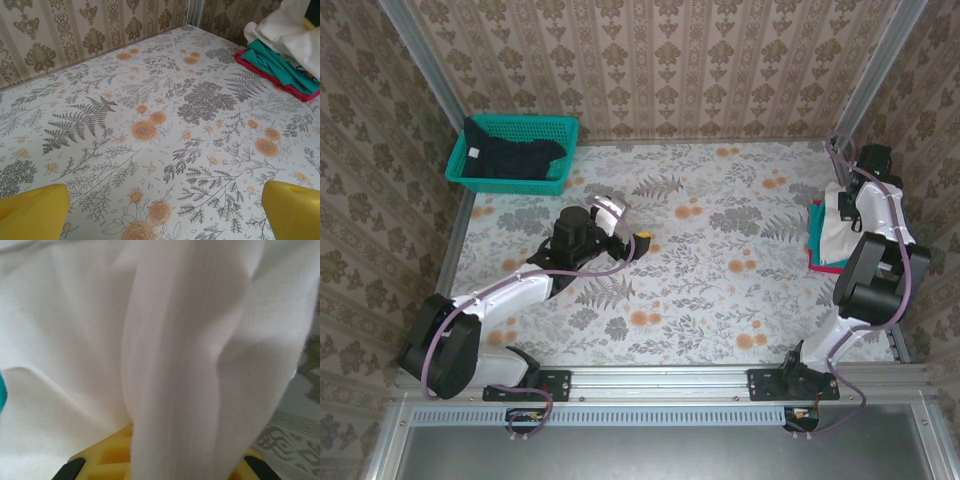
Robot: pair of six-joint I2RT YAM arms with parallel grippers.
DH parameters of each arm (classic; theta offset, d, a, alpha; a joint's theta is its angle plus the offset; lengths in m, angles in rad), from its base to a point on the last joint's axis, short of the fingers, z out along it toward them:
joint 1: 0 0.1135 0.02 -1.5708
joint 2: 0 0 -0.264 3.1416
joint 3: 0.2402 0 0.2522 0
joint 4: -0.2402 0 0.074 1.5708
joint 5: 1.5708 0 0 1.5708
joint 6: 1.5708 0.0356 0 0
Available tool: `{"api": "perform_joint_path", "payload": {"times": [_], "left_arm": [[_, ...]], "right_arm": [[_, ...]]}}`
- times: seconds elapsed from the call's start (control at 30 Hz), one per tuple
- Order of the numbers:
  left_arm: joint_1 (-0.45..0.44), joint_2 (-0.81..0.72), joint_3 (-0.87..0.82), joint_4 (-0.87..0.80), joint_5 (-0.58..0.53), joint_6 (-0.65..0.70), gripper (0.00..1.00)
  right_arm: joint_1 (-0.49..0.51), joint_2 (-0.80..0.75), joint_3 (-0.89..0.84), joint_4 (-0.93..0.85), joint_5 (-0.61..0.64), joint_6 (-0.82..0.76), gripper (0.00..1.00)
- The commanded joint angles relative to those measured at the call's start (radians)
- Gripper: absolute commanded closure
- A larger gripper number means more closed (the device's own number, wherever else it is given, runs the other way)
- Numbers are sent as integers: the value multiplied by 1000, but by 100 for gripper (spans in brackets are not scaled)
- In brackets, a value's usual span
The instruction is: Fold and stack the t-shirts
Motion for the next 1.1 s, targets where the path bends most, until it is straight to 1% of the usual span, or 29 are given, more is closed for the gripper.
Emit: {"api": "perform_joint_path", "payload": {"times": [0.0,0.1,0.17,0.23,0.33,0.43,0.6,0.77,0.8,0.83,0.87,0.9,0.93,0.97,1.0,1.03,1.07], "left_arm": [[-5,2,9,27,24,-3,0],[-5,-10,-2,23,16,-4,0],[-4,-17,-9,22,9,-1,0],[-4,-21,-13,21,4,1,0],[-4,-20,-13,24,7,1,0],[-4,-16,-10,27,7,2,0],[-3,-17,-14,29,10,1,0],[-4,-28,-25,25,3,8,0],[-4,-30,-25,26,3,8,0],[-4,-31,-26,27,2,9,0],[-3,-32,-27,27,3,11,0],[-4,-32,-27,24,4,11,0],[-3,-32,-26,24,4,12,0],[-3,-33,-26,24,4,12,0],[-3,-32,-26,24,4,12,0],[-3,-32,-25,24,4,12,0],[-4,-32,-25,24,4,11,0]], "right_arm": [[6,41,34,-23,44,-9,100],[12,14,42,-42,-17,7,100],[12,-40,26,-26,-101,17,100],[12,-87,14,-12,-160,24,100],[10,-110,18,-17,-176,26,100],[3,-88,27,-36,-147,27,100],[0,-12,33,-58,-9,25,100],[-4,78,52,-56,167,15,100],[-5,89,53,-46,186,13,98],[-4,90,51,-34,196,11,92],[-2,84,48,-25,184,15,80],[-1,66,43,-19,155,19,66],[2,37,32,-6,112,28,45],[4,0,19,11,62,37,26],[9,-33,8,25,27,46,15],[17,-71,1,32,8,57,9],[26,-105,-7,41,7,68,6]]}}
